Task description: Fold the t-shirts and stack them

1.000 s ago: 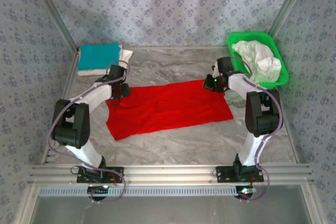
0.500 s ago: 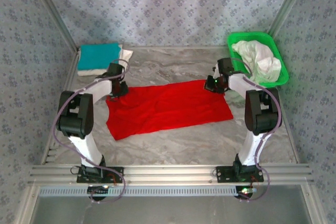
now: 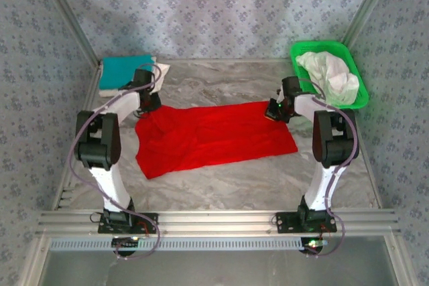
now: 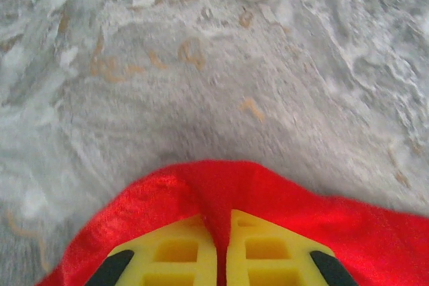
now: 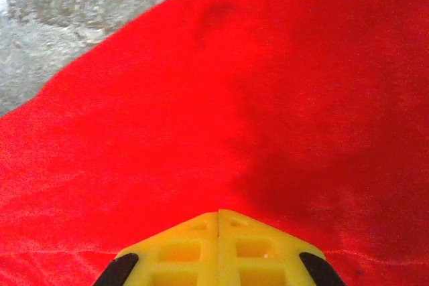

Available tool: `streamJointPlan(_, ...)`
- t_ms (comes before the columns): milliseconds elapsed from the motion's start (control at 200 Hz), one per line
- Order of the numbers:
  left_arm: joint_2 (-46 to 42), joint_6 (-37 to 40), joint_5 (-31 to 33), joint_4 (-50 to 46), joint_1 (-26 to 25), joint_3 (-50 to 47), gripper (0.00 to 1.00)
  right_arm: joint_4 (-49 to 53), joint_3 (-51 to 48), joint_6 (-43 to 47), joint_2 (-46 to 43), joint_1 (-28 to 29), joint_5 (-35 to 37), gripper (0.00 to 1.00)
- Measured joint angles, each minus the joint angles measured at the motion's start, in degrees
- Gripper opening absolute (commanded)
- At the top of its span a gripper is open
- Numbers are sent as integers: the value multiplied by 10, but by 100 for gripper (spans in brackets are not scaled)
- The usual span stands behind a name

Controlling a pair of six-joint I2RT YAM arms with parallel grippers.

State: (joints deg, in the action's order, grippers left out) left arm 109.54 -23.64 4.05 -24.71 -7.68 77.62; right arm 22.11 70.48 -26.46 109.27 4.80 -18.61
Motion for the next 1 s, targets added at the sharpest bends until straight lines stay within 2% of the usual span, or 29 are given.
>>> streamJointPlan(75, 31, 5, -5, -5, 9, 24, 15, 0, -3, -8, 7, -6, 0, 0)
streamJointPlan(145, 55, 13, -7, -12, 14, 43, 33, 0, -9, -14, 12, -11, 2, 0)
streamJointPlan(220, 74, 14, -7, -19, 19, 59, 36, -3, -12, -19, 14, -15, 2, 0)
streamJointPlan(305, 76, 16, -7, -25, 22, 63, 47, -5, -12, -23, 14, -17, 2, 0)
streamJointPlan(475, 25, 12, 5, -25, 23, 29, 52, -9, -24, -23, 2, -17, 5, 0)
streamJointPlan(615, -108, -6, 17, -18, 20, -60, 52, -1, -22, -17, -26, -9, 20, 0)
streamJointPlan(730, -204, -29, 19, -12, 1, -111, 44, 26, 20, -2, -31, 21, 40, 0)
streamJointPlan(759, -213, -36, 18, -9, -9, -116, 43, 31, 35, 2, -28, 31, 43, 0)
streamJointPlan(824, -214, -50, 12, 6, -38, -126, 34, 33, 65, 6, -15, 48, 43, 0)
streamJointPlan(914, -195, -72, -1, 32, -70, -154, 30, 32, 91, 6, 11, 63, 43, 0)
streamJointPlan(999, -168, -92, -9, 43, -79, -178, 28, 33, 101, 5, 42, 66, 42, 0)
